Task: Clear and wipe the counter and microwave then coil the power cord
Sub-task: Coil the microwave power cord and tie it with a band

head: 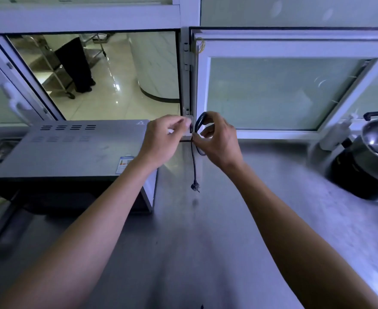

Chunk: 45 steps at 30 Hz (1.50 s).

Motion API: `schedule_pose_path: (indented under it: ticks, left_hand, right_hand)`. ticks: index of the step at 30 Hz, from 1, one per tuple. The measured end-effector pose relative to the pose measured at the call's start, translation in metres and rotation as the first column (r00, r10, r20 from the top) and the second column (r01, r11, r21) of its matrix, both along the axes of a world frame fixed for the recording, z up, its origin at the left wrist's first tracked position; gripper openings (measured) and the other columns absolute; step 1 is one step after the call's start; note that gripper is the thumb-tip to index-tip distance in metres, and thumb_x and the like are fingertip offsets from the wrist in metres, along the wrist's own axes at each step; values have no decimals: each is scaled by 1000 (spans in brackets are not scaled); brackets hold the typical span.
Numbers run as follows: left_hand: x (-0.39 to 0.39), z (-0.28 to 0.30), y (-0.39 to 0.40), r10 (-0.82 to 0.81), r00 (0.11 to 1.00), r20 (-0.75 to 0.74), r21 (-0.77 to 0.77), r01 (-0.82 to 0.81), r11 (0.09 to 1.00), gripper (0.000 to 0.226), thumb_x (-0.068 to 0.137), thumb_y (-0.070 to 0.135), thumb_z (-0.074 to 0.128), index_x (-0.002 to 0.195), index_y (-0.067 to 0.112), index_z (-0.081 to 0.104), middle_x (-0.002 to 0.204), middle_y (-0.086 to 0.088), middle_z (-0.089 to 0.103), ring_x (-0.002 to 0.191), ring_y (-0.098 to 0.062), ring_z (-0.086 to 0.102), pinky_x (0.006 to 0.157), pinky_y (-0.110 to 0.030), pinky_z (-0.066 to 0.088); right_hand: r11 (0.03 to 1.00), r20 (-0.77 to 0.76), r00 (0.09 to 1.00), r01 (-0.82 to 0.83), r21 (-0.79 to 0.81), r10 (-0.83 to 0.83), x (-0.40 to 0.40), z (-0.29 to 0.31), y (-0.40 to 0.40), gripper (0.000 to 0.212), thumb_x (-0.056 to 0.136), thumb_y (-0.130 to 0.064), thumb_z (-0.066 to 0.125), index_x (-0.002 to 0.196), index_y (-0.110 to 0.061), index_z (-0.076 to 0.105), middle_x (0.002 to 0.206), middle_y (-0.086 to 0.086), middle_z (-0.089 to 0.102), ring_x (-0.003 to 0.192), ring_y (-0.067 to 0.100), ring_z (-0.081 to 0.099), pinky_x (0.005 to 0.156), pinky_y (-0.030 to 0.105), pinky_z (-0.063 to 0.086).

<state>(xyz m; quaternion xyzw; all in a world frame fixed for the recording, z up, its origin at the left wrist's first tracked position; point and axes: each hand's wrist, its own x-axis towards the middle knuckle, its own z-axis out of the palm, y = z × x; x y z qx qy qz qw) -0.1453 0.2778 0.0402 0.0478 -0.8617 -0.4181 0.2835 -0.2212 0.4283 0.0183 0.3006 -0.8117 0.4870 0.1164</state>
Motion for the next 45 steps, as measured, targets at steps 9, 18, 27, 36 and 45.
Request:
schedule_pose_path:
  ticks: [9, 18, 27, 36, 45]
  left_hand:
    - [-14, -68, -34, -61, 930, 361, -130, 115, 985, 88, 86, 50, 70, 157, 26, 23, 158, 1, 35, 146, -15, 30, 118, -37, 28]
    - [-64, -91, -19, -89, 980, 175, -258, 133, 957, 91, 88, 51, 64, 158, 23, 13, 159, 5, 33, 144, -15, 32, 119, -49, 23]
    - [-102, -110, -12, -127, 987, 99, -269, 150, 952, 88, 82, 58, 70, 148, 16, 31, 142, 2, 49, 130, -19, 47, 112, -50, 33]
    - [-107, -121, -10, -151, 988, 21, -287, 150, 946, 41, 94, 47, 57, 127, 24, 52, 105, 15, 58, 99, -7, 55, 92, -41, 44]
    - [-90, -103, -22, -277, 960, 34, -271, 276, 922, 22, 101, 28, 57, 105, 11, 69, 79, 8, 54, 67, -15, 48, 62, -30, 37]
  right_hand:
    - [995, 48, 997, 59, -77, -55, 1, 23, -17, 39, 76, -30, 80, 109, -18, 62, 96, -10, 69, 78, 10, 67, 75, 28, 58]
    - [926, 239, 961, 212, -311, -140, -23, 30, -24, 28, 76, -32, 79, 98, -19, 67, 83, -8, 73, 78, 9, 71, 71, 25, 58]
    - [882, 330, 921, 321, -345, -206, -52, 25, -24, 34, 77, -37, 77, 100, -14, 68, 81, -3, 75, 75, 14, 74, 75, 37, 61]
    - [847, 459, 864, 392, -359, -205, -69, 14, -2, 32, 82, -47, 69, 100, -20, 69, 77, -2, 73, 71, 14, 70, 75, 35, 60]
    - [857, 739, 673, 400, -326, -33, -82, -11, 21, 51, 84, -52, 64, 123, -19, 57, 101, 10, 74, 79, 21, 73, 68, 35, 60]
